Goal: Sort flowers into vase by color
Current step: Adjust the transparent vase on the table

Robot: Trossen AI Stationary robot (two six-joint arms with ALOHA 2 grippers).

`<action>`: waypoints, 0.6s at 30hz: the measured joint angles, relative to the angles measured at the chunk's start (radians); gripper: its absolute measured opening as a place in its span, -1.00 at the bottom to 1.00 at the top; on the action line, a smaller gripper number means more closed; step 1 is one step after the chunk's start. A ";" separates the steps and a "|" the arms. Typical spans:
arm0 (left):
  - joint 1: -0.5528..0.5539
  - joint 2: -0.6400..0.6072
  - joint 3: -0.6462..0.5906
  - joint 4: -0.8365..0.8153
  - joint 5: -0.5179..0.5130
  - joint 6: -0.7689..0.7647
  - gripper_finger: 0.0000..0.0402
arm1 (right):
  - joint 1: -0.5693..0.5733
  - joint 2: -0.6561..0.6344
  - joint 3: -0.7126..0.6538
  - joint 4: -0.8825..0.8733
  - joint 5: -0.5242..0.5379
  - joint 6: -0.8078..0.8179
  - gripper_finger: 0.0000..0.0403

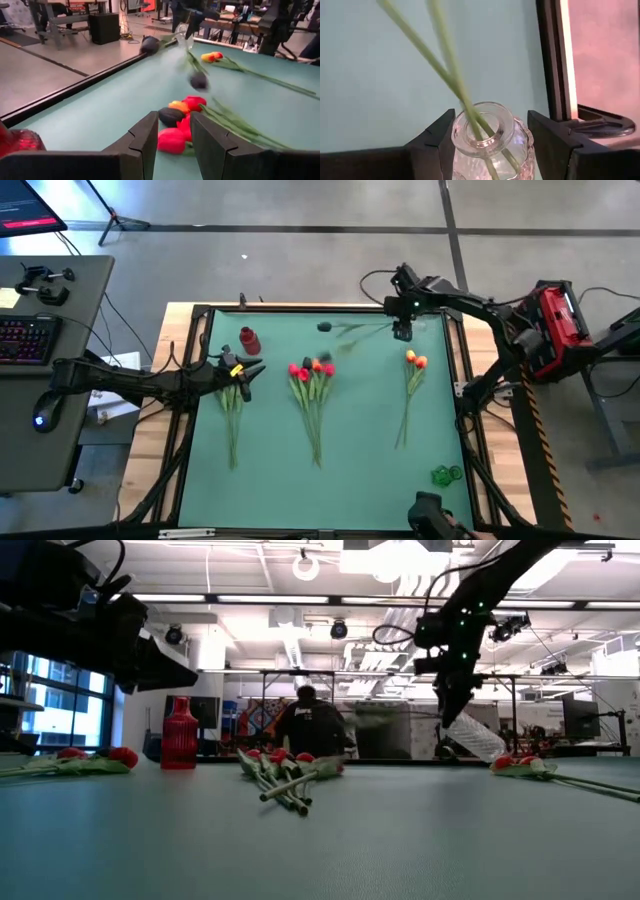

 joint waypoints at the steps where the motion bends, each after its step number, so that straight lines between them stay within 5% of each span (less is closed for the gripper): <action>1: 0.000 0.000 0.000 0.003 0.000 0.000 -0.48 | -0.004 -0.009 0.000 0.000 -0.026 0.014 -0.09; 18: 0.000 0.000 0.000 0.005 0.003 -0.002 -0.48 | -0.046 -0.163 0.000 0.095 -0.402 0.221 -0.09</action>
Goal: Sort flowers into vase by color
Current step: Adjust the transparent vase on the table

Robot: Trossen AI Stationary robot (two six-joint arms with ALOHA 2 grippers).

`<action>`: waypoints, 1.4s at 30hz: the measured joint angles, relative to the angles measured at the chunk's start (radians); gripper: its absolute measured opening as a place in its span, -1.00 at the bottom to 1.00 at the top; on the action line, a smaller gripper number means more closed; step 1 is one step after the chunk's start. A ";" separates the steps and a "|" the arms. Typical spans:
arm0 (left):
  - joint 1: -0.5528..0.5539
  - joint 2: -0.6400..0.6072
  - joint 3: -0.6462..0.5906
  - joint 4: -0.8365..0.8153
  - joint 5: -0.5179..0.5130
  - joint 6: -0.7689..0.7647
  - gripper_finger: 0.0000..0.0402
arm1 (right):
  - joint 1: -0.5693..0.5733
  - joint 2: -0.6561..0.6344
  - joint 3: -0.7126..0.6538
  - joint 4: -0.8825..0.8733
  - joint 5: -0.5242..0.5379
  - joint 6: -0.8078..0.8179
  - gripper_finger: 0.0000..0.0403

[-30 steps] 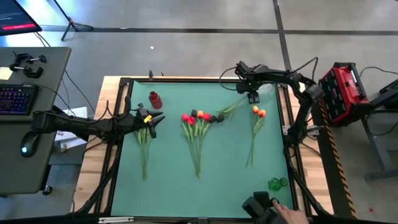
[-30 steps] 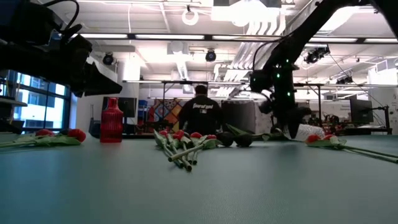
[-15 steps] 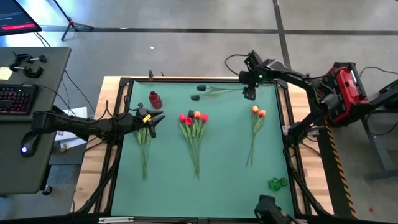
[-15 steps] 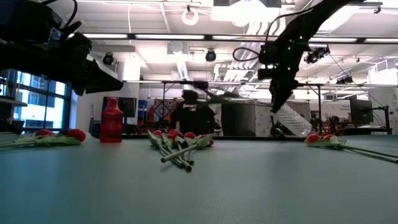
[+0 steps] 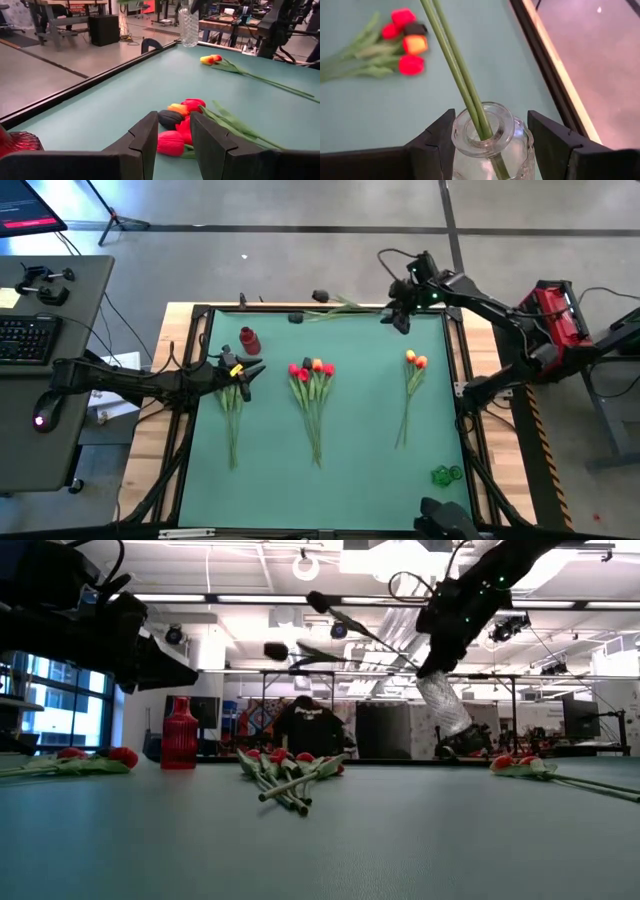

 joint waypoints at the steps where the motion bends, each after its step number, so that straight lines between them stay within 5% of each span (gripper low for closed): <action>1: 0.000 0.000 0.000 0.000 0.003 -0.003 -0.48 | -0.004 -0.006 0.000 0.006 -0.015 0.004 -0.09; 7: 0.000 0.000 0.007 -0.002 0.008 -0.026 -0.48 | -0.012 -0.033 0.000 0.068 -0.176 0.057 -0.09; 16: 0.000 0.000 0.065 -0.005 0.043 -0.028 -0.48 | 0.001 -0.057 0.000 0.396 -0.482 0.177 -0.09; 22: 0.000 0.000 0.069 -0.009 0.043 -0.048 -0.48 | 0.005 -0.057 0.000 0.536 -0.499 0.266 -0.09; 31: 0.000 0.000 0.069 -0.008 0.043 -0.070 -0.48 | 0.005 -0.057 0.000 0.713 -0.499 0.624 -0.08; 37: 0.000 0.000 0.069 -0.008 0.043 -0.086 -0.48 | -0.001 -0.056 0.000 0.814 -0.499 0.636 -0.08; 42: 0.000 0.000 0.069 -0.008 0.044 -0.097 -0.48 | -0.001 -0.056 0.000 1.068 -0.482 0.727 -0.08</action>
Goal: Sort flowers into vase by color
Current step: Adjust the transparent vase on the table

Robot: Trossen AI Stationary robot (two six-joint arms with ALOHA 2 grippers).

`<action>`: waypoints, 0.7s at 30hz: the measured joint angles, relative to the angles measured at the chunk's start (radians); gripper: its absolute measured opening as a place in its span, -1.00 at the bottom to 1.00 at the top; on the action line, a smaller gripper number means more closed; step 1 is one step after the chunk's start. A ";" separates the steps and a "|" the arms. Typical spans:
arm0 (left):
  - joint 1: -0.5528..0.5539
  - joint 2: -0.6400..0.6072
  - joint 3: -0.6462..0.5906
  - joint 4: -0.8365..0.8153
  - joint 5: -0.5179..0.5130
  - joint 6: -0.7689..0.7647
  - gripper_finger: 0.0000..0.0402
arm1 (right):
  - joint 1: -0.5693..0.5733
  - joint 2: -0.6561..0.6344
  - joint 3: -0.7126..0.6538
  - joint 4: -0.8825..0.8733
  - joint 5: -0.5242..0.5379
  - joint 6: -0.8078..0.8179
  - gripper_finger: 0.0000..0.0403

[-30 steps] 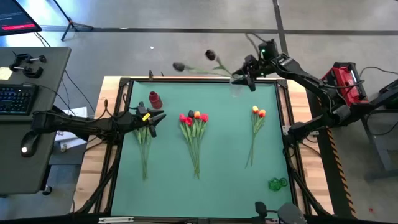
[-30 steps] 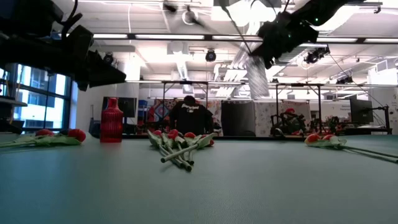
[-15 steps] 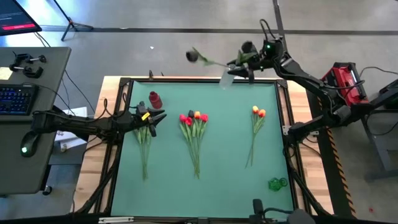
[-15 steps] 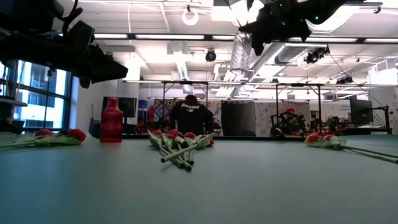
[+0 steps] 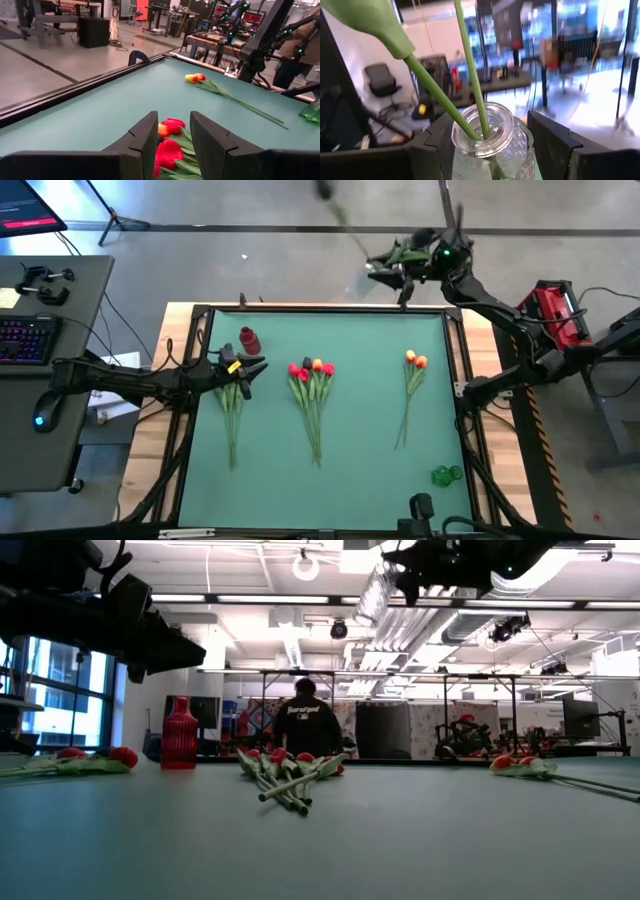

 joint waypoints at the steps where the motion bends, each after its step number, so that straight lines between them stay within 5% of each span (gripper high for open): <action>1: 0.000 0.000 0.000 0.000 0.003 -0.001 -0.48 | 0.000 0.000 0.000 0.057 0.013 0.032 -0.08; 6: 0.000 0.000 0.000 0.000 0.016 -0.009 -0.48 | -0.004 0.000 0.001 0.267 0.080 0.196 -0.08; 21: 0.000 0.000 0.000 0.001 0.015 -0.027 -0.48 | -0.025 0.000 0.001 0.316 0.302 0.493 -0.08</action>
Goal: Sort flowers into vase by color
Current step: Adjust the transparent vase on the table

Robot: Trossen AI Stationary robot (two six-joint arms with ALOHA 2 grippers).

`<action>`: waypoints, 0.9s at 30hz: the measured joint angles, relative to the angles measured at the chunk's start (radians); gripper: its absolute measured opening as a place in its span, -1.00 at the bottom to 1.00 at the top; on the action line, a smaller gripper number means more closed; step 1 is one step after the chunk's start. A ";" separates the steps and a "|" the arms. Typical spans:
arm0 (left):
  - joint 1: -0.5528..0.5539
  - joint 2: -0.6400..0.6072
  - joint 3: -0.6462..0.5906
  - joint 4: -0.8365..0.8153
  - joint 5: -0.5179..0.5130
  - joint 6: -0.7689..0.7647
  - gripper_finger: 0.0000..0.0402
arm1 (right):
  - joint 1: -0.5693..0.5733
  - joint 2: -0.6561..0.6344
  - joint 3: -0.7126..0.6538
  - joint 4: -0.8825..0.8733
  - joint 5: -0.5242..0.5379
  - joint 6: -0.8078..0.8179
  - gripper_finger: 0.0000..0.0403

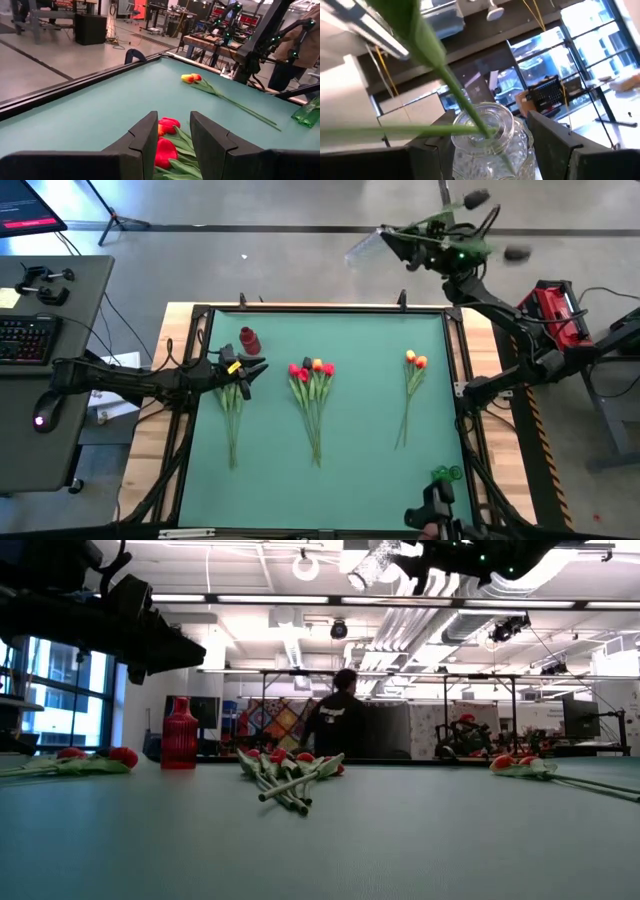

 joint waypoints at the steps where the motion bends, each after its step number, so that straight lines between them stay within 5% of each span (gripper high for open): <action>1: 0.000 0.000 0.000 0.000 0.000 0.000 -0.48 | -0.007 0.000 0.000 -0.019 -0.001 0.013 -0.08; 7: 0.000 0.000 0.000 -0.001 0.001 0.001 -0.48 | -0.074 0.000 0.000 -0.328 -0.009 -0.008 -0.08; 16: 0.000 0.000 0.000 -0.014 0.001 0.011 -0.48 | -0.190 0.000 0.000 -0.892 0.015 -0.341 -0.08; 24: 0.000 0.000 0.000 -0.014 -0.017 0.036 -0.48 | -0.156 0.000 0.000 -1.196 0.450 -0.660 -0.08; 27: 0.000 0.000 0.000 -0.014 -0.017 0.037 -0.48 | -0.141 0.000 0.000 -1.186 0.475 -0.675 -0.08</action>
